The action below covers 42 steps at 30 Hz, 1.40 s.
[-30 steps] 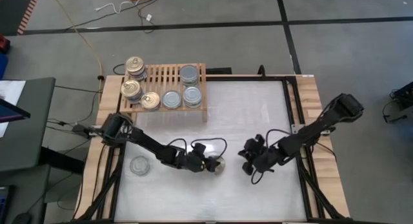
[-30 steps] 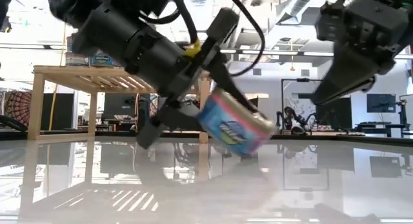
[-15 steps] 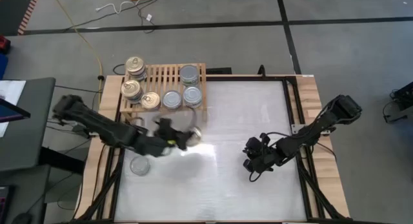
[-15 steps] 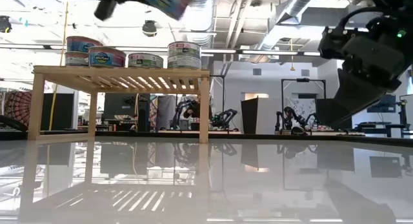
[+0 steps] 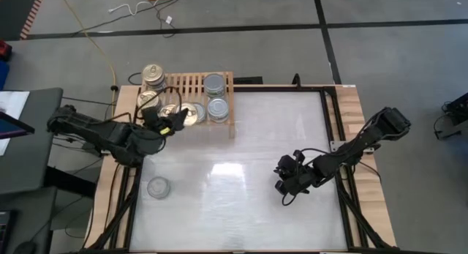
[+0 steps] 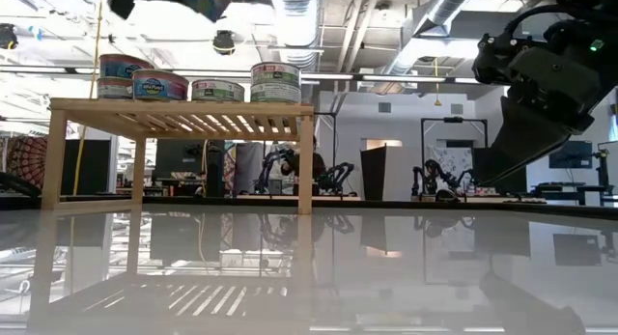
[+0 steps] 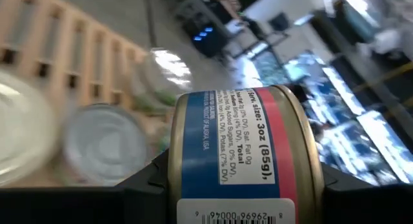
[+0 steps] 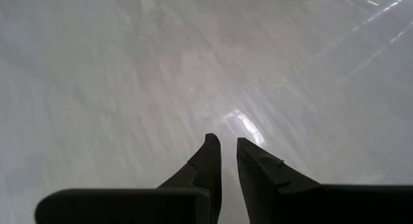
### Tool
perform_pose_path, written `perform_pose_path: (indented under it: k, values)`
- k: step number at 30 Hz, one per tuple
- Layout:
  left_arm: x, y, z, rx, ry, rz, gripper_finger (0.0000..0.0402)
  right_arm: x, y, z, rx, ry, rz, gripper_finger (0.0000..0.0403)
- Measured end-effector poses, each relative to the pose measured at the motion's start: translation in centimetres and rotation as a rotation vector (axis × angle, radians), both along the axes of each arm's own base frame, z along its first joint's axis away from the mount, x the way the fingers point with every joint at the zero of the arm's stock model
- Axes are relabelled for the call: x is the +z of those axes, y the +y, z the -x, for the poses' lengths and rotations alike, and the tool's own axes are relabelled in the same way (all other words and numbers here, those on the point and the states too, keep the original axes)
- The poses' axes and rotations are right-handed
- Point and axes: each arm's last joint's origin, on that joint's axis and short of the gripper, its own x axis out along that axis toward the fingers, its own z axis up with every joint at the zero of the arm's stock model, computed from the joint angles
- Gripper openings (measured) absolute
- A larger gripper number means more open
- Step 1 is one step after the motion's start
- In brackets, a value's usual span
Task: Stack canned seafood by type on shelf
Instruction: Stack the blue tuna can on top of the bottom right blue tuna can on the shelf
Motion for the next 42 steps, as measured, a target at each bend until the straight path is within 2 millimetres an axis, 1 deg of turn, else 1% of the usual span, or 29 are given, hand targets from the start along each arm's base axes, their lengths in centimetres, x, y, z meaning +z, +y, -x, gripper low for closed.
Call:
perform_pose_path:
  k: [2, 6, 10, 15, 18, 22, 28, 34, 42]
  values:
    - [-0.9, 0.3, 0.2, 0.027, 0.013, 0.037, 0.0171, 0.0, 0.0, 0.0, 0.0, 0.0, 0.0, 0.0079]
    - [-2.5, 0.1, 0.6, 0.063, 0.022, 0.11, 0.0171, 0.0, 0.0, 0.0, 0.002, 0.001, 0.001, 0.0079]
    - [-3.2, -0.4, 1.7, 0.079, -0.019, 0.172, 0.017, 0.0, 0.1, 0.1, 0.007, 0.003, 0.004, 0.0079]
    - [-3.9, -1.3, 2.3, 0.114, -0.103, 0.161, 0.017, 0.0, 0.3, 0.2, 0.043, 0.016, 0.025, 0.0079]
    - [-4.4, -1.0, 2.8, 0.146, -0.115, 0.17, 0.017, 0.0, 0.3, 0.2, 0.048, 0.021, 0.03, 0.0079]
    - [-5.4, -0.8, 2.6, 0.173, -0.128, 0.174, 0.017, 0.0, 0.3, 0.2, 0.061, 0.027, 0.041, 0.0079]
    - [-5.8, -0.5, 2.7, 0.189, -0.142, 0.176, 0.0171, 0.0, 0.3, 0.2, 0.063, 0.03, 0.044, 0.0079]
    - [-5.8, -0.5, 2.8, 0.187, -0.122, 0.157, 0.0191, 0.0, 0.2, 0.2, 0.06, 0.029, 0.043, 0.0079]
    - [-5.4, 0.6, 3.2, 0.238, -0.154, 0.166, 0.0196, 0.0, 0.0, 0.0, 0.047, 0.02, 0.038, 0.0079]
